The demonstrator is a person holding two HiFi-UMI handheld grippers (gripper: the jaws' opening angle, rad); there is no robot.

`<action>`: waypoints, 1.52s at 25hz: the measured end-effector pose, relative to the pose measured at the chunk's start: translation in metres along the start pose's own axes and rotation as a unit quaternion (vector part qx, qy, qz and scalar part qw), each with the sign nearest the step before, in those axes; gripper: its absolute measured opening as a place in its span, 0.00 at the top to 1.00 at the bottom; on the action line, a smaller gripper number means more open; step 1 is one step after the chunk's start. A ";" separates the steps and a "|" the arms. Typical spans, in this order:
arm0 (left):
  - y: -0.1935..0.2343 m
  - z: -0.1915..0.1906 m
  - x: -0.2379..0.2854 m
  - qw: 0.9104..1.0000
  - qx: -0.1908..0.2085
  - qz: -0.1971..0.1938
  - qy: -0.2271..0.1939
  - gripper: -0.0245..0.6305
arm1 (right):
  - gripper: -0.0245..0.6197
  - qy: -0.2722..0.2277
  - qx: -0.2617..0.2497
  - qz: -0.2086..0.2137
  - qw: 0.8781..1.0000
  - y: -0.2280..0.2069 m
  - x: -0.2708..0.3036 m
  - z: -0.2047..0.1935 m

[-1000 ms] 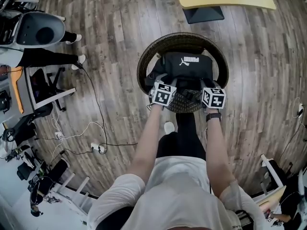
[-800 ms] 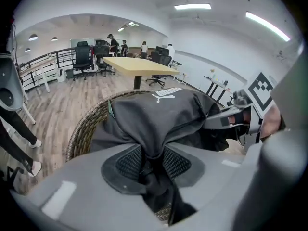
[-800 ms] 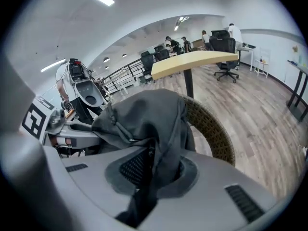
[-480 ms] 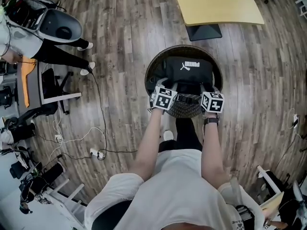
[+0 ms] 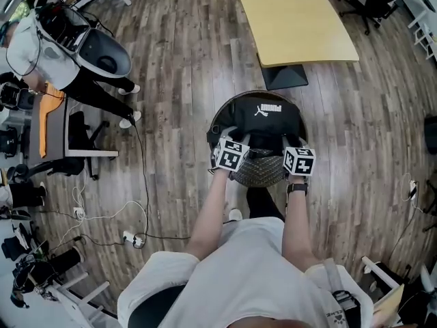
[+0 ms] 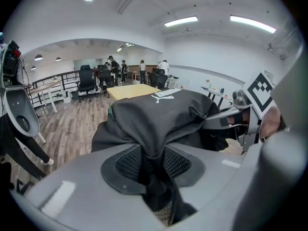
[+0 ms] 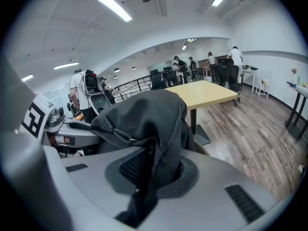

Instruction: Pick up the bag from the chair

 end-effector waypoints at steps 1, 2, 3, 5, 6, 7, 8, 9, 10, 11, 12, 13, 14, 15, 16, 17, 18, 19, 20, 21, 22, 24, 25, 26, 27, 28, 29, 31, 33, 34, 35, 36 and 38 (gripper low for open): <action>0.000 0.004 -0.006 1.000 0.001 0.002 -0.007 0.78 | 0.89 -0.006 -0.006 0.000 1.000 0.003 -0.005 0.006; -0.001 0.007 -0.011 1.000 0.001 0.005 -0.015 0.78 | 0.89 -0.012 -0.011 0.000 1.000 0.006 -0.010 0.011; -0.001 0.010 -0.015 1.000 0.003 0.007 -0.024 0.78 | 0.89 -0.018 -0.016 0.000 1.000 0.008 -0.015 0.016; -0.003 0.019 -0.026 0.999 0.007 0.012 -0.037 0.78 | 0.89 -0.029 -0.021 0.000 0.999 0.012 -0.024 0.026; -0.004 0.024 -0.032 0.999 0.011 0.014 -0.041 0.78 | 0.89 -0.035 -0.023 0.001 0.999 0.014 -0.028 0.031; -0.005 0.030 -0.039 0.999 0.015 0.017 -0.046 0.78 | 0.89 -0.042 -0.024 0.001 0.999 0.016 -0.032 0.037; -0.005 0.036 -0.045 0.998 0.020 0.020 -0.053 0.78 | 0.89 -0.049 -0.025 0.001 0.998 0.019 -0.036 0.043; -0.005 0.042 -0.052 0.998 0.025 0.022 -0.060 0.78 | 0.89 -0.056 -0.027 0.002 0.998 0.023 -0.040 0.049; -0.004 0.047 -0.059 0.997 0.030 0.025 -0.066 0.78 | 0.89 -0.063 -0.029 0.002 0.998 0.026 -0.044 0.055; -0.004 0.052 -0.064 0.996 0.033 0.028 -0.073 0.78 | 0.89 -0.071 -0.033 0.002 0.997 0.030 -0.047 0.060; -0.003 0.055 -0.070 0.996 0.035 0.031 -0.080 0.78 | 0.89 -0.079 -0.037 0.002 0.996 0.033 -0.051 0.066; -0.002 0.060 -0.075 0.995 0.037 0.035 -0.089 0.78 | 0.89 -0.087 -0.042 0.001 0.995 0.037 -0.055 0.072; -0.001 0.065 -0.081 0.994 0.040 0.039 -0.098 0.78 | 0.89 -0.094 -0.046 0.000 0.994 0.040 -0.059 0.079; -0.002 0.070 -0.087 0.993 0.042 0.042 -0.104 0.78 | 0.89 -0.101 -0.051 -0.002 0.994 0.043 -0.064 0.085; -0.003 0.074 -0.093 0.992 0.046 0.045 -0.110 0.78 | 0.89 -0.106 -0.055 -0.005 0.993 0.045 -0.068 0.091; -0.004 0.079 -0.097 0.991 0.050 0.048 -0.115 0.78 | 0.89 -0.111 -0.060 -0.008 0.992 0.048 -0.073 0.096; -0.005 0.083 -0.101 0.990 0.054 0.050 -0.119 0.78 | 0.89 -0.115 -0.065 -0.010 0.991 0.050 -0.077 0.101; -0.005 0.086 -0.105 0.990 0.057 0.052 -0.122 0.78 | 0.89 -0.120 -0.068 -0.011 0.990 0.052 -0.081 0.105; -0.005 0.088 -0.110 0.989 0.059 0.054 -0.124 0.78 | 0.89 -0.125 -0.070 -0.011 0.990 0.054 -0.084 0.108; -0.005 0.090 -0.114 0.988 0.061 0.057 -0.126 0.78 | 0.89 -0.131 -0.071 -0.010 0.989 0.056 -0.087 0.111; -0.005 0.093 -0.119 0.988 0.065 0.060 -0.130 0.78 | 0.89 -0.136 -0.071 -0.010 0.988 0.059 -0.091 0.114; -0.004 0.099 -0.129 0.986 0.072 0.064 -0.139 0.78 | 0.89 -0.149 -0.069 -0.008 0.986 0.064 -0.097 0.120; -0.004 0.102 -0.134 0.984 0.075 0.065 -0.145 0.78 | 0.89 -0.155 -0.069 -0.008 0.986 0.067 -0.101 0.123; -0.004 0.105 -0.139 0.983 0.078 0.066 -0.151 0.78 | 0.89 -0.160 -0.070 -0.009 0.985 0.070 -0.104 0.127; -0.003 0.107 -0.144 0.982 0.081 0.067 -0.158 0.78 | 0.89 -0.166 -0.071 -0.010 0.983 0.073 -0.107 0.130; -0.003 0.110 -0.148 0.981 0.083 0.067 -0.164 0.78 | 0.89 -0.172 -0.074 -0.011 0.982 0.076 -0.111 0.134; -0.003 0.112 -0.153 0.980 0.084 0.068 -0.170 0.78 | 0.89 -0.178 -0.077 -0.012 0.981 0.079 -0.115 0.137; -0.003 0.118 -0.162 0.977 0.088 0.071 -0.181 0.78 | 0.89 -0.190 -0.083 -0.013 0.978 0.084 -0.122 0.145; -0.005 0.126 -0.170 0.974 0.094 0.076 -0.193 0.78 | 0.89 -0.203 -0.087 -0.013 0.975 0.087 -0.130 0.154; -0.007 0.134 -0.174 0.972 0.097 0.078 -0.199 0.78 | 0.89 -0.210 -0.088 -0.013 0.974 0.086 -0.135 0.161; -0.010 0.144 -0.178 0.970 0.101 0.081 -0.205 0.78 | 0.89 -0.217 -0.090 -0.013 0.972 0.084 -0.141 0.171; -0.013 0.156 -0.182 0.968 0.105 0.083 -0.211 0.78 | 0.89 -0.224 -0.091 -0.012 0.970 0.081 -0.147 0.182; -0.018 0.173 -0.191 0.964 0.113 0.087 -0.225 0.78 | 0.89 -0.239 -0.095 -0.013 0.966 0.080 -0.158 0.197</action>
Point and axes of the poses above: the fingertips, and each gripper's own axes: x forward along the fingers, y to its left, z out of its top, the point moved 5 cm from there along -x, backward along the fingers, and after that the axes turned 9 degrees about -z, right-handed, at the moved point
